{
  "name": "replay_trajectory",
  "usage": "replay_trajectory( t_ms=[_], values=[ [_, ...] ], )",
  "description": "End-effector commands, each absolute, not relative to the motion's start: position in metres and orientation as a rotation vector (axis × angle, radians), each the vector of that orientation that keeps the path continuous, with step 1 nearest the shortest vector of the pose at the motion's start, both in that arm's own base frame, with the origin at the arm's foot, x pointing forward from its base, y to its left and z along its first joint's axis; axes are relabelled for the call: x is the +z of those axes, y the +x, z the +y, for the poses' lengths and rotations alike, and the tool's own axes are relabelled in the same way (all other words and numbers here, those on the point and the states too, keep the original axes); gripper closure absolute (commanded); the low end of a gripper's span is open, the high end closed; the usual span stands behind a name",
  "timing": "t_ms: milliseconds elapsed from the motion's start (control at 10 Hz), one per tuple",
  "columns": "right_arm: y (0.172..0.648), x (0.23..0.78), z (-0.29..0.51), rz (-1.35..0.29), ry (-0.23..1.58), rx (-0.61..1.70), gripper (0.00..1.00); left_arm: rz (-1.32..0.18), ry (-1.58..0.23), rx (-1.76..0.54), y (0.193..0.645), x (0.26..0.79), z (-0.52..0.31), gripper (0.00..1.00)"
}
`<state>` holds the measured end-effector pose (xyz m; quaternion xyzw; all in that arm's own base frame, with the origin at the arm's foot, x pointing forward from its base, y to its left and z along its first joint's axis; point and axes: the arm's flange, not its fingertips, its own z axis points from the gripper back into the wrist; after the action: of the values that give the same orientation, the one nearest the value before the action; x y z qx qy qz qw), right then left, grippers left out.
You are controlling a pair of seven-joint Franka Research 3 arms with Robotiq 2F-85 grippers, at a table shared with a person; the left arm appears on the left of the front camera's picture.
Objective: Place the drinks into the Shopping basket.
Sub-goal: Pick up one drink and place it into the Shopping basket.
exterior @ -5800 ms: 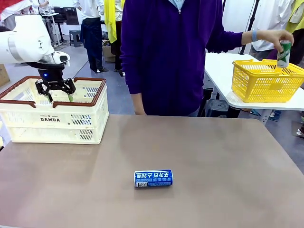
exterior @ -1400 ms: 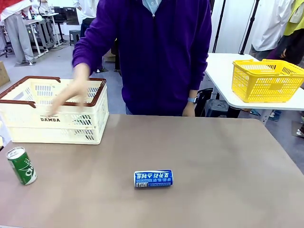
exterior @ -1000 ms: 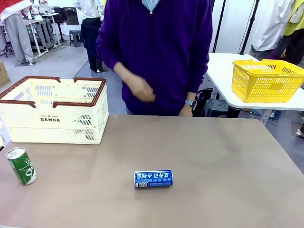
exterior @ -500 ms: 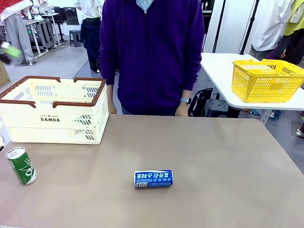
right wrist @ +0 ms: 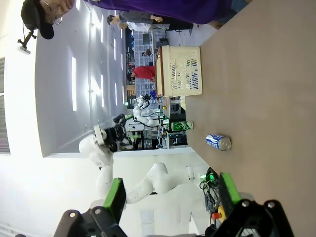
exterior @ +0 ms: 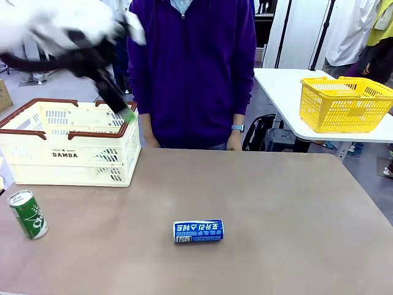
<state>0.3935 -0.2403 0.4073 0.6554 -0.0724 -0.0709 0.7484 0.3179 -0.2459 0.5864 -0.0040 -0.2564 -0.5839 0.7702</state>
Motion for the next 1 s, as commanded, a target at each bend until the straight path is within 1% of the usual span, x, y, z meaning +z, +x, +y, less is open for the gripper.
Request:
replay_trajectory(
  t_ms=[0, 100, 200, 300, 400, 500, 600, 900],
  values=[
    [0.393, 0.413, -0.241, -0.136, 1.43, -0.164, 0.0, -0.5, 0.116, -1.427, 0.316, 0.532, -0.302, 0.0],
    [0.393, 0.413, -0.241, -0.136, 1.43, -0.164, 0.0, -0.465, 0.101, -1.569, 0.304, 0.498, -0.334, 0.0],
    [0.393, 0.413, -0.241, -0.136, 1.43, -0.164, 0.0, -0.353, 0.048, -1.695, 0.302, 0.47, -0.35, 0.0],
    [0.393, 0.413, -0.241, -0.136, 1.43, -0.164, 0.0, -0.233, -0.002, -1.719, 0.299, 0.447, -0.359, 0.0],
    [0.393, 0.413, -0.241, -0.136, 1.43, -0.164, 0.0, -0.185, -0.008, -1.721, 0.294, 0.434, -0.366, 0.0],
    [0.393, 0.413, -0.241, -0.136, 1.43, -0.164, 0.0, -0.055, -0.028, -1.685, 0.296, 0.443, -0.365, 0.0],
    [0.393, 0.413, -0.241, -0.136, 1.43, -0.164, 0.0, -0.245, 0.01, -1.7, 0.28, 0.421, -0.373, 0.0],
    [0.393, 0.413, -0.241, -0.136, 1.43, -0.164, 0.0, -0.245, 0.01, -1.7, 0.28, 0.421, -0.373, 0.0]
  ],
)
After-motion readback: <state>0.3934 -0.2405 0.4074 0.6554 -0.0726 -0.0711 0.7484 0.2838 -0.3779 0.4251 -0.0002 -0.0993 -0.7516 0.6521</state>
